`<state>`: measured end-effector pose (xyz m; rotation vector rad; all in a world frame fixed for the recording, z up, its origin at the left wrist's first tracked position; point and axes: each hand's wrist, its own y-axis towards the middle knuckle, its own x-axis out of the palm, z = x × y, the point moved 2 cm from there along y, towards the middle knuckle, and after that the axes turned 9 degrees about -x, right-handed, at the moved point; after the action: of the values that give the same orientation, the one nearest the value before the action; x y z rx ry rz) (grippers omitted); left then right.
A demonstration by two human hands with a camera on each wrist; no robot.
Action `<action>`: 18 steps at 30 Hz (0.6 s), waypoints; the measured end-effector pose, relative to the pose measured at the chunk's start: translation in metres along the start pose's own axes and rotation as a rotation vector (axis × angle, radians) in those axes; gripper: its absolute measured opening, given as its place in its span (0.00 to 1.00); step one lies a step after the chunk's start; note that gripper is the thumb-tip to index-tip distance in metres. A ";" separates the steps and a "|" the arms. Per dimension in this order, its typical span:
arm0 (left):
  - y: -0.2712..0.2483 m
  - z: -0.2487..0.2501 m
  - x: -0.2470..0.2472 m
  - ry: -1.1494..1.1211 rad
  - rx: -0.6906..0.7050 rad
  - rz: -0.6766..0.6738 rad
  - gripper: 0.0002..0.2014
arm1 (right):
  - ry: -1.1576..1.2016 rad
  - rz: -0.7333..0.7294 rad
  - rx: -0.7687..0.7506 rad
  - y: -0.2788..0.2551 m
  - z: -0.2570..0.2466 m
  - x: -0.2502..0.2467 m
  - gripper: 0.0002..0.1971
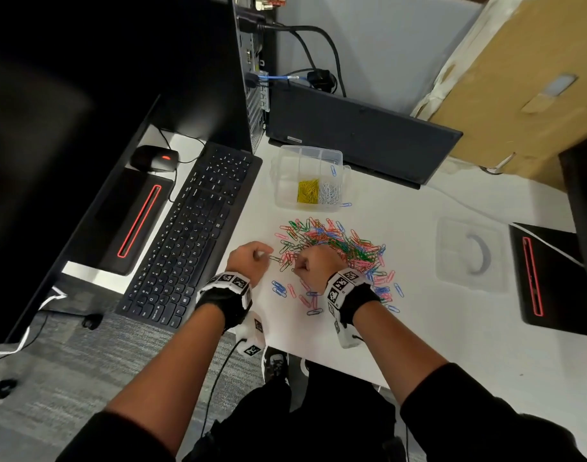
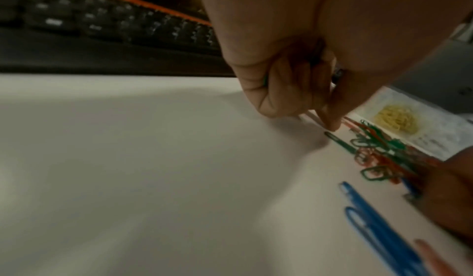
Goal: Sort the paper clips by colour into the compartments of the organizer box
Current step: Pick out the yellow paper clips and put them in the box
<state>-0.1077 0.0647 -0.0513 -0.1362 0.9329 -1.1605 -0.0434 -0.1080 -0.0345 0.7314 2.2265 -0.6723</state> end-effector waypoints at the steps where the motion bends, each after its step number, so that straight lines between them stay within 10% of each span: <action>1: 0.000 0.001 0.000 0.059 0.034 0.003 0.07 | -0.011 -0.005 0.007 -0.001 0.001 0.000 0.04; 5: 0.003 0.004 0.000 0.196 0.150 0.037 0.04 | 0.151 0.044 0.045 -0.005 0.008 -0.004 0.06; 11: 0.009 0.010 0.000 0.248 0.111 0.059 0.07 | 1.323 0.165 0.345 -0.019 0.000 -0.016 0.06; 18: 0.010 0.011 0.001 0.194 0.022 0.019 0.09 | 1.885 0.243 0.530 -0.014 0.005 -0.012 0.11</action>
<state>-0.0922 0.0642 -0.0503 0.0037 1.0894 -1.1812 -0.0429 -0.1247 -0.0249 2.6450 3.3157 -0.3758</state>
